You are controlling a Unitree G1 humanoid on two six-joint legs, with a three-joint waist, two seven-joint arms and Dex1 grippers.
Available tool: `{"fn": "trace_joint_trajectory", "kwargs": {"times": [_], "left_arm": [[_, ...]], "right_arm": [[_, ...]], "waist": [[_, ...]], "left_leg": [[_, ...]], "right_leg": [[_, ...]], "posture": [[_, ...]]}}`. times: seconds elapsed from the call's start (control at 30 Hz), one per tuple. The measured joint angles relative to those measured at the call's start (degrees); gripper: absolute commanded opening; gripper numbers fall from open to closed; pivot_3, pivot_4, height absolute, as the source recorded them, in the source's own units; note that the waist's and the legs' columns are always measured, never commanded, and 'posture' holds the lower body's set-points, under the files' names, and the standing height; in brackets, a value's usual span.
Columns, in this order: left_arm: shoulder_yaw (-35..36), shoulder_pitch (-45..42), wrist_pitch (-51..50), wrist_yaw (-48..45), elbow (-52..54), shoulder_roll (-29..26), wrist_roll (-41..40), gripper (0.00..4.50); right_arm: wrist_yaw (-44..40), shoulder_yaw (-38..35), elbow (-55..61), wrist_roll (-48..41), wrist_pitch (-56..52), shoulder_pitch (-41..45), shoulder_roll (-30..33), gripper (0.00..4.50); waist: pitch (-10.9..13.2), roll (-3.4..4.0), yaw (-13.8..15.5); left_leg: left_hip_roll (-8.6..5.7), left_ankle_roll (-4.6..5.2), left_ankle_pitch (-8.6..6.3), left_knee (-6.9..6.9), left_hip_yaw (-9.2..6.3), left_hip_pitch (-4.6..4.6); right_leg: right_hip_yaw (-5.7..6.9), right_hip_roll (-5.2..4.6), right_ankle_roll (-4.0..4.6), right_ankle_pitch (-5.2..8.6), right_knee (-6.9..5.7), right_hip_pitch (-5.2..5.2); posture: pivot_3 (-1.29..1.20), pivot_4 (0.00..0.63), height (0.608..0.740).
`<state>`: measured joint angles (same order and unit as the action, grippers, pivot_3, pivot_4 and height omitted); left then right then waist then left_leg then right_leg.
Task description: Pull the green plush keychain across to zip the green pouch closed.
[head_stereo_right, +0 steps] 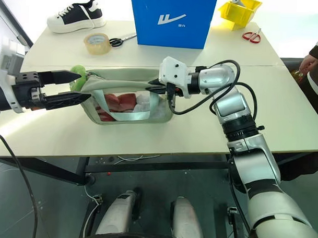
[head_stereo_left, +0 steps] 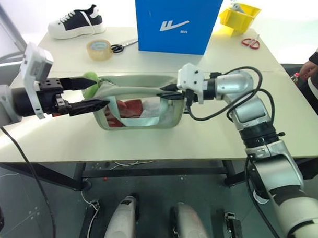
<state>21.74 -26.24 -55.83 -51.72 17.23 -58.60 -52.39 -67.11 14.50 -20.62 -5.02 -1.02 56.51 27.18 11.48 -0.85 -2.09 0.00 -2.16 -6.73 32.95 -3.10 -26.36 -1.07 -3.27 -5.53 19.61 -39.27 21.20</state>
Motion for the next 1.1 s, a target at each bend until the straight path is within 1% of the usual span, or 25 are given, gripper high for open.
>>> {"fn": "trace_joint_trajectory", "kwargs": {"times": [0.2, 0.37, 0.53, 0.7, 0.9, 1.03, 1.1], "left_arm": [[0.03, -0.05, 0.58, -0.03, -0.78, -0.87, 0.53, 4.50], [0.53, -1.65, 4.40, 0.17, -8.75, -2.58, 4.94, 4.50], [0.35, -1.65, 8.48, 0.14, -14.48, -2.12, 9.23, 4.50], [-0.41, -3.84, 10.29, 2.16, -22.73, 1.69, 12.06, 4.50], [-3.28, -5.53, 10.58, 2.34, -24.11, 7.47, 13.34, 4.50], [-4.28, -6.69, 11.40, 2.86, -25.26, 9.46, 14.41, 4.50], [-4.45, -6.71, 11.51, 2.95, -26.07, 10.55, 14.54, 3.98]], "right_arm": [[0.14, -0.31, 1.27, -0.73, -3.98, 0.02, 0.06, 0.04], [-0.44, -0.31, 5.69, -1.87, -9.71, -0.41, 0.30, 0.04], [0.21, -0.31, 7.68, -2.35, -13.58, -0.56, 0.59, 0.04], [0.96, -0.31, 8.94, -2.40, -15.06, -0.67, 0.81, 0.04], [1.44, -0.31, 9.59, -2.56, -16.25, -0.68, 0.91, 0.04], [1.51, -0.31, 10.07, -2.62, -17.11, -0.70, 0.94, 0.04], [1.50, -0.31, 10.47, -2.63, -17.41, -0.72, 0.95, 0.00]], "waist": [[0.00, 0.00, 0.04], [0.00, 0.00, -0.02], [0.00, 0.00, 0.02], [0.00, 0.00, 0.08], [-0.01, -0.02, 0.20], [-0.01, -0.02, 0.11], [-0.01, -0.02, 0.06]], "left_leg": [[0.00, 0.00, 0.00, -0.01, -0.01, 0.00], [-0.01, 0.00, 0.00, -0.03, 0.00, -0.01], [-0.01, 0.00, 0.00, -0.03, 0.02, -0.02], [-0.02, 0.00, 0.00, -0.03, 0.02, -0.05], [-0.04, 0.00, 0.01, 0.00, 0.03, -0.07], [-0.05, 0.01, 0.01, -0.01, 0.04, -0.06], [-0.05, 0.01, 0.01, -0.01, 0.03, -0.06]], "right_leg": [[0.00, 0.00, 0.00, 0.00, -0.01, 0.01], [0.00, -0.01, 0.00, 0.00, -0.01, 0.06], [0.00, -0.02, 0.00, 0.00, -0.01, 0.07], [0.00, -0.05, -0.01, -0.01, -0.02, 0.12], [0.03, -0.05, -0.02, -0.01, -0.02, 0.11], [0.02, -0.05, -0.02, -0.01, -0.05, 0.12], [0.02, -0.05, -0.02, -0.01, -0.06, 0.11]], "posture": [[0.00, 0.150, 0.740], [0.00, 0.150, 0.740], [0.00, 0.150, 0.740], [0.00, 0.150, 0.740], [0.00, 0.150, 0.740], [0.00, 0.150, 0.740], [0.00, 0.150, 0.740]]}}
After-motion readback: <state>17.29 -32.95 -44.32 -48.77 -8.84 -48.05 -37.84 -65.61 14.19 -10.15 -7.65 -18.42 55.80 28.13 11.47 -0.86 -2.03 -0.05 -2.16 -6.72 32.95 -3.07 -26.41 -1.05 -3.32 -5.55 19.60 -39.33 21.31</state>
